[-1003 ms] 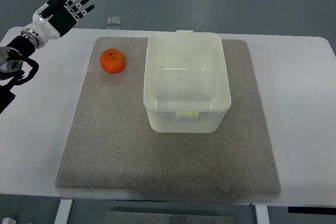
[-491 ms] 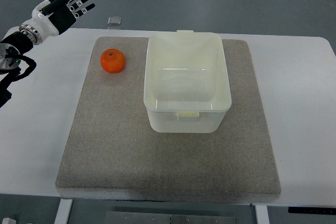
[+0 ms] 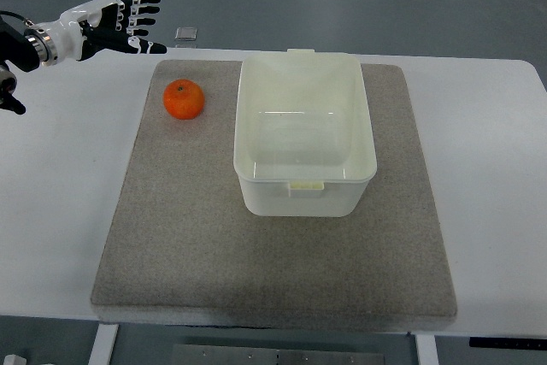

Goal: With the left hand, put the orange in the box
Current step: 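Reach the left hand forward and down toward the orange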

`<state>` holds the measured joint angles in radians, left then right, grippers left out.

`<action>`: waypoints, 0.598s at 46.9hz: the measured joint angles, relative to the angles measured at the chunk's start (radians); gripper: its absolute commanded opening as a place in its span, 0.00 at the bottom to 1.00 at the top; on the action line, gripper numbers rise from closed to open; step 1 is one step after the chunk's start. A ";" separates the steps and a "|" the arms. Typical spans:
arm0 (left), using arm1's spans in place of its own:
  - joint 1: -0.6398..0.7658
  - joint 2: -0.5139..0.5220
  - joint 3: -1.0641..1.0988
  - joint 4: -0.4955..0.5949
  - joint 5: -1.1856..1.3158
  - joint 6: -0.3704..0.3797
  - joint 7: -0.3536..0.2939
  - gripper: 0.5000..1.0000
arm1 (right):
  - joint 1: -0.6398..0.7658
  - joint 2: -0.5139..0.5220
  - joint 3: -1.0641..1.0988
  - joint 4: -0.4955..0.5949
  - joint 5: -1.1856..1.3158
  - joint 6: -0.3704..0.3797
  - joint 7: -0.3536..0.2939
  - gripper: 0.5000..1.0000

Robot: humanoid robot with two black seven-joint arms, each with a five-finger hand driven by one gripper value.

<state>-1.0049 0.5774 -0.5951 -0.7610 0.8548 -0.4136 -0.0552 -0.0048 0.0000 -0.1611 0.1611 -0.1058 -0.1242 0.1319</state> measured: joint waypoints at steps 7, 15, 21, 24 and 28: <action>-0.052 0.002 0.117 -0.017 0.111 0.002 0.000 0.98 | 0.000 0.000 0.000 0.000 0.000 0.000 0.000 0.86; -0.084 -0.004 0.194 -0.019 0.215 0.005 0.000 0.98 | 0.000 0.000 0.000 0.000 0.000 0.000 0.000 0.86; -0.095 -0.012 0.196 -0.028 0.294 0.009 0.000 0.98 | 0.001 0.000 0.000 0.000 0.000 0.000 0.000 0.86; -0.097 -0.015 0.196 -0.031 0.333 0.010 -0.003 0.98 | 0.000 0.000 0.000 0.000 0.000 0.000 0.000 0.86; -0.098 -0.019 0.196 -0.032 0.377 0.010 -0.019 0.98 | 0.000 0.000 0.000 0.000 0.000 0.000 0.000 0.86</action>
<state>-1.1028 0.5583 -0.3988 -0.7926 1.2323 -0.4034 -0.0737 -0.0046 0.0000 -0.1611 0.1610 -0.1058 -0.1243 0.1319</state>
